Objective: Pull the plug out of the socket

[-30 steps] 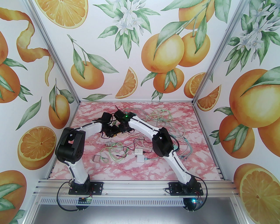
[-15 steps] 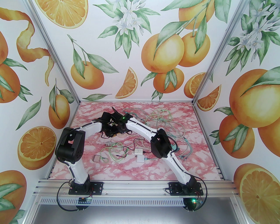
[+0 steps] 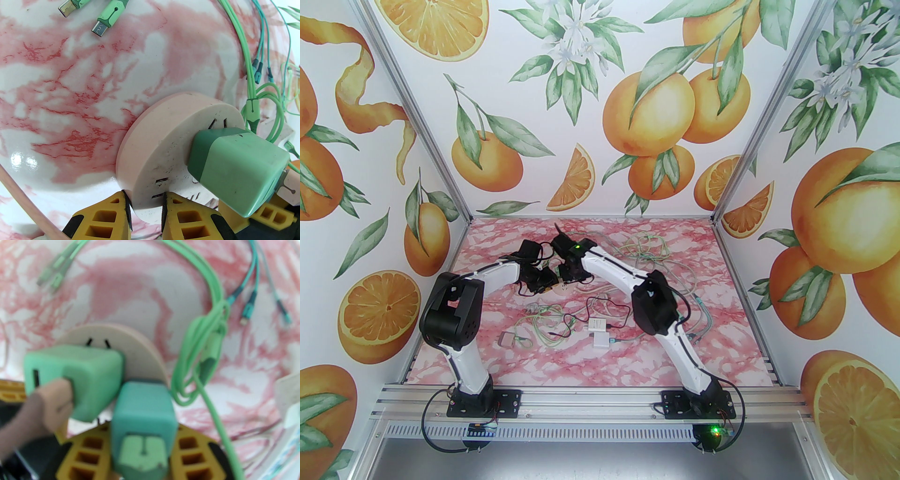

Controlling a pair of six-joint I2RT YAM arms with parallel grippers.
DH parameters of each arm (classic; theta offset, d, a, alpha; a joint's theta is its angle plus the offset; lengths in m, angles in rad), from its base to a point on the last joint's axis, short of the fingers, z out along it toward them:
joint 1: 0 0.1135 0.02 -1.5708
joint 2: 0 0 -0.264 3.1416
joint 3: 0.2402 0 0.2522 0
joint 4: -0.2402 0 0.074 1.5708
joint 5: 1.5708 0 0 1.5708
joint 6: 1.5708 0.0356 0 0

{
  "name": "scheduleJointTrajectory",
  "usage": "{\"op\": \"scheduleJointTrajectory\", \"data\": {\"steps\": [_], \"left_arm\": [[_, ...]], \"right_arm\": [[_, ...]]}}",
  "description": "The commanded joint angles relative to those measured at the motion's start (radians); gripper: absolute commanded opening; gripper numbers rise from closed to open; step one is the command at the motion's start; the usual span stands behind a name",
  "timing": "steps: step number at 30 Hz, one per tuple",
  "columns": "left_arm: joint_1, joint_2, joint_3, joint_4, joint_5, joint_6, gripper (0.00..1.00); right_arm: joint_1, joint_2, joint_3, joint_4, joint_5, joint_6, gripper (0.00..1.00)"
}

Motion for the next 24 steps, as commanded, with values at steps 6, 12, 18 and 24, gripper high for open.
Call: {"op": "scheduleJointTrajectory", "data": {"steps": [6,12,18,24], "left_arm": [[-0.062,0.204,-0.083,-0.107,-0.103,0.026,0.25],[-0.062,0.205,-0.085,-0.105,-0.102,0.028,0.24],[-0.061,0.207,-0.089,-0.104,-0.103,0.029,0.25],[-0.058,0.172,-0.082,-0.071,-0.058,0.040,0.27]], "right_arm": [[0.191,0.043,0.136,-0.021,-0.091,-0.105,0.16],[0.094,-0.066,-0.007,0.116,-0.241,-0.047,0.16],[-0.014,-0.176,-0.188,0.301,-0.421,0.042,0.16],[-0.001,-0.162,-0.178,0.282,-0.418,0.039,0.17]]}}
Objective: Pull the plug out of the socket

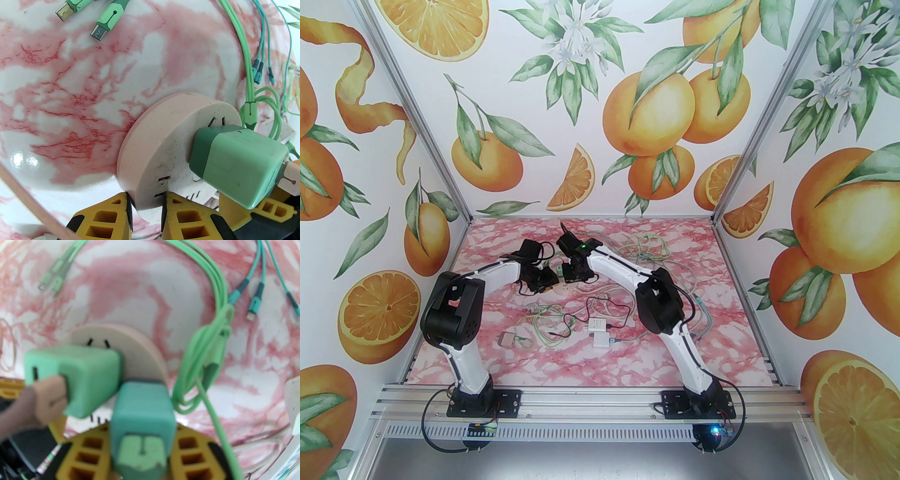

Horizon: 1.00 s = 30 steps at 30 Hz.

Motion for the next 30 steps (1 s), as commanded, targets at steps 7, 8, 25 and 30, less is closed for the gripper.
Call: {"op": "scheduleJointTrajectory", "data": {"steps": [7,8,25,30], "left_arm": [[-0.041,0.032,-0.071,0.084,0.051,0.028,0.43],[-0.037,0.028,-0.076,0.111,0.060,0.019,0.43],[-0.093,0.173,-0.030,-0.023,-0.064,-0.014,0.33],[-0.115,0.219,-0.015,-0.063,-0.071,-0.023,0.32]], "right_arm": [[0.144,-0.005,0.065,0.103,-0.226,-0.006,0.16],[0.150,0.001,0.073,0.101,-0.228,-0.007,0.16],[0.227,0.089,0.249,-0.077,-0.002,-0.073,0.17],[0.284,0.157,0.351,-0.170,0.118,-0.107,0.16]]}}
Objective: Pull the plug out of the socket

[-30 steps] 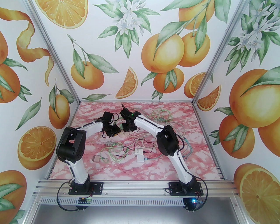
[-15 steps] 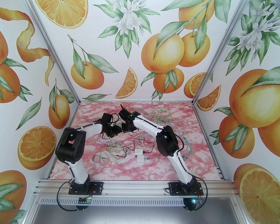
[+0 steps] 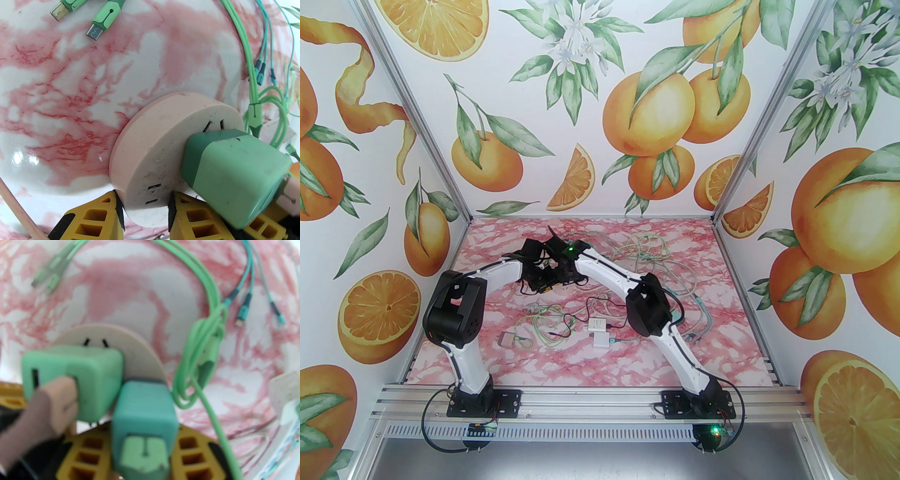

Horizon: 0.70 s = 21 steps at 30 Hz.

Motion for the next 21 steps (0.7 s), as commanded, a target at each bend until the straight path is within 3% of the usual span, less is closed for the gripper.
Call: {"op": "scheduleJointTrajectory", "data": {"steps": [1,9,17,21], "left_arm": [[-0.104,0.200,-0.052,-0.032,-0.064,-0.012,0.31],[-0.104,0.221,-0.045,-0.078,-0.091,-0.004,0.28],[-0.104,0.240,-0.056,-0.085,-0.099,0.001,0.27],[-0.105,0.240,-0.057,-0.088,-0.104,0.004,0.27]], "right_arm": [[0.188,0.016,0.075,0.045,-0.149,-0.075,0.16],[0.111,-0.139,-0.106,0.197,-0.227,-0.057,0.16],[-0.050,-0.280,-0.343,0.428,-0.498,0.081,0.16],[-0.064,-0.298,-0.370,0.451,-0.485,0.093,0.15]]}}
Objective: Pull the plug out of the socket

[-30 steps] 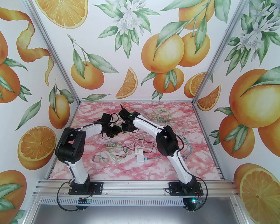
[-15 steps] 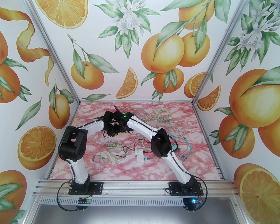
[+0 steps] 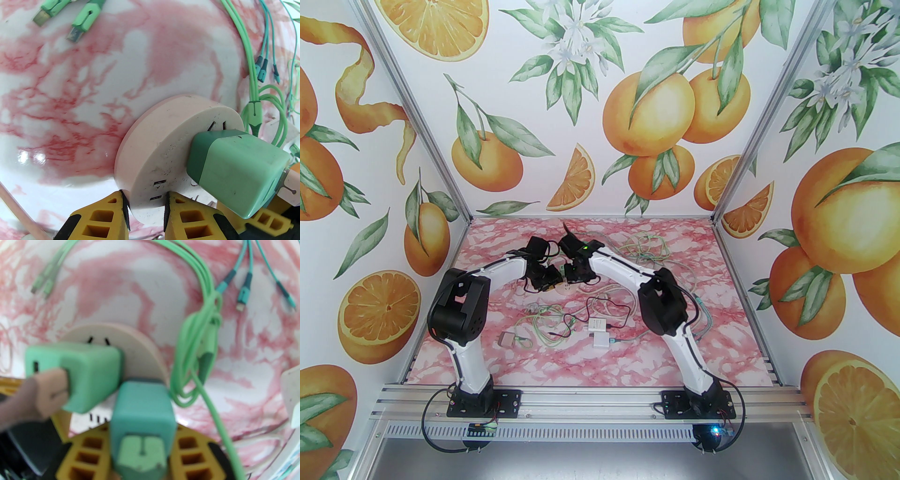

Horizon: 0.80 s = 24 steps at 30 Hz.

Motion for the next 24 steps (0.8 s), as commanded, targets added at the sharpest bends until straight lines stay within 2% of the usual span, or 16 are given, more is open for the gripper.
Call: {"op": "scheduleJointTrajectory", "data": {"steps": [1,8,12,16,24], "left_arm": [[-0.071,0.213,-0.099,-0.065,-0.070,0.003,0.27],[-0.076,0.232,-0.081,-0.071,-0.064,0.004,0.27],[-0.077,0.234,-0.083,-0.069,-0.061,0.005,0.26],[-0.077,0.225,-0.089,-0.071,-0.068,0.004,0.26],[-0.037,0.140,-0.091,-0.111,-0.113,0.029,0.26]], "right_arm": [[0.064,-0.081,0.046,0.133,-0.195,0.000,0.15],[0.213,0.077,0.321,-0.159,0.071,-0.177,0.15],[0.260,0.118,0.364,-0.195,0.099,-0.198,0.15],[0.244,0.100,0.349,-0.179,0.088,-0.184,0.15],[0.122,-0.031,0.212,-0.102,0.074,-0.145,0.16]]}}
